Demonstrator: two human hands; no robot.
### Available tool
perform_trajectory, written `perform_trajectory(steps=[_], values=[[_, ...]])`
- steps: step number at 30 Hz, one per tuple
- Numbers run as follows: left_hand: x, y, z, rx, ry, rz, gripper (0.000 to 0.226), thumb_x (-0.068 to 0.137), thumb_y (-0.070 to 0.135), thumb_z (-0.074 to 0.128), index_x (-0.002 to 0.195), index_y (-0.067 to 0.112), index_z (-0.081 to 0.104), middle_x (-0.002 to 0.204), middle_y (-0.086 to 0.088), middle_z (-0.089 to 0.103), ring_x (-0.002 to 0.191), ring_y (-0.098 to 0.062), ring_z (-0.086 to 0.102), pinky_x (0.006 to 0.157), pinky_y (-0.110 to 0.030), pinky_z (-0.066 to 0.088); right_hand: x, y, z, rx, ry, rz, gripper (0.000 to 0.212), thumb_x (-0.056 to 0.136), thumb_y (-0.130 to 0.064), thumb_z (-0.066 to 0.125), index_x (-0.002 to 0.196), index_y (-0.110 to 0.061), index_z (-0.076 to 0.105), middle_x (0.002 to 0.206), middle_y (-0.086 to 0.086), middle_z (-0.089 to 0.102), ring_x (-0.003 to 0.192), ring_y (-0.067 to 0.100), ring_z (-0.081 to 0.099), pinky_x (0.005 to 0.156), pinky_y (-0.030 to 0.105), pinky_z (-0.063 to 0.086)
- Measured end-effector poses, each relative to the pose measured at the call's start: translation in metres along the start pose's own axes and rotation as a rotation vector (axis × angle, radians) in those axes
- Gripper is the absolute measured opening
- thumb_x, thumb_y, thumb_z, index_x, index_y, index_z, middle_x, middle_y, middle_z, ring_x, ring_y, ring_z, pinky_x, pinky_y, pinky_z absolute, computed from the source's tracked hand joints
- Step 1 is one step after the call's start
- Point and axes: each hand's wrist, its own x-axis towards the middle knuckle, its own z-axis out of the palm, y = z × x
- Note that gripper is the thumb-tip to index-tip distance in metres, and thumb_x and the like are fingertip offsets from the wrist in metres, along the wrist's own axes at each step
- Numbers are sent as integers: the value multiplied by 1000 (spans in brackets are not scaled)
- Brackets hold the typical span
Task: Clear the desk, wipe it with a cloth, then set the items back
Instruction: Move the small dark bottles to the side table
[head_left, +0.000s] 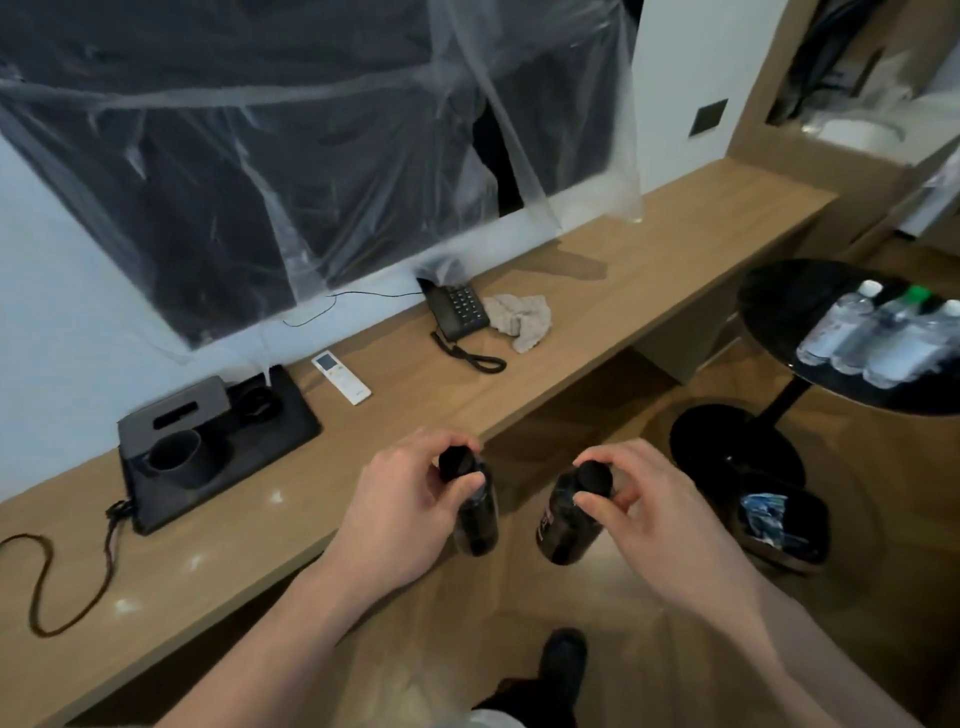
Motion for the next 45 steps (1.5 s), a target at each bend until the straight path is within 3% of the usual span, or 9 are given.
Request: perform_trajectory(steps=[4,8,11,16,21,30,35,39,45], values=[[38,41,45,2,-54,38,26,94,36,73,116,46,64,105,28,63,91,4,62,70,-7,48,4,45,-49,3,30,69,27,97,-38,67,123,-44,60,118,-28,52,94,-4,61,82,17,52],[82,83,93,-46,-87,34,24,94,36,73,113,47,63,100,25,63,86,3,61,66,-7,45,17,94,-106,-7,70,51,29,97,-36,67,125,-39,61,118,-29,52,99,-2,59,87,22,56],[114,118,130,-75,-118,51,25,94,34,73,114,46,63,109,26,61,95,5,59,73,-6,46,24,131,-150,23,76,101,28,95,-31,71,121,-38,64,116,-31,52,105,-7,56,85,7,48],[168,182,191,-68,-176,124,25,92,32,75,111,44,63,106,27,59,99,9,56,76,-6,44,29,200,-213,7,131,157,28,92,-35,74,113,-49,63,117,-30,55,97,-4,60,78,18,52],[197,243,241,-93,-203,132,24,91,32,76,109,43,64,105,28,57,100,6,57,81,-8,47,32,263,-265,1,141,200,29,91,-34,75,114,-49,63,115,-29,55,94,-4,59,71,18,50],[208,338,340,-81,-104,-21,25,91,29,77,109,42,66,105,27,59,98,5,59,75,-5,47,45,382,-362,20,18,66,27,92,-37,74,116,-46,65,115,-28,56,92,2,61,78,28,56],[193,388,385,-78,-12,-205,28,88,30,78,108,45,65,105,26,60,96,6,61,76,-14,51,56,438,-418,-2,-138,-8,27,93,-37,74,117,-48,66,116,-26,55,91,-2,58,77,20,48],[186,412,410,-65,48,-257,28,87,31,78,107,45,64,104,26,61,97,6,63,73,-12,52,72,464,-445,-44,-253,-71,28,93,-43,73,119,-50,64,115,-28,53,94,-2,57,80,24,51],[208,434,452,-77,92,-275,29,86,26,81,104,43,66,103,27,62,99,0,63,80,-19,54,101,504,-477,-8,-252,-133,26,92,-41,74,116,-47,67,113,-27,57,96,-1,59,79,19,46]])
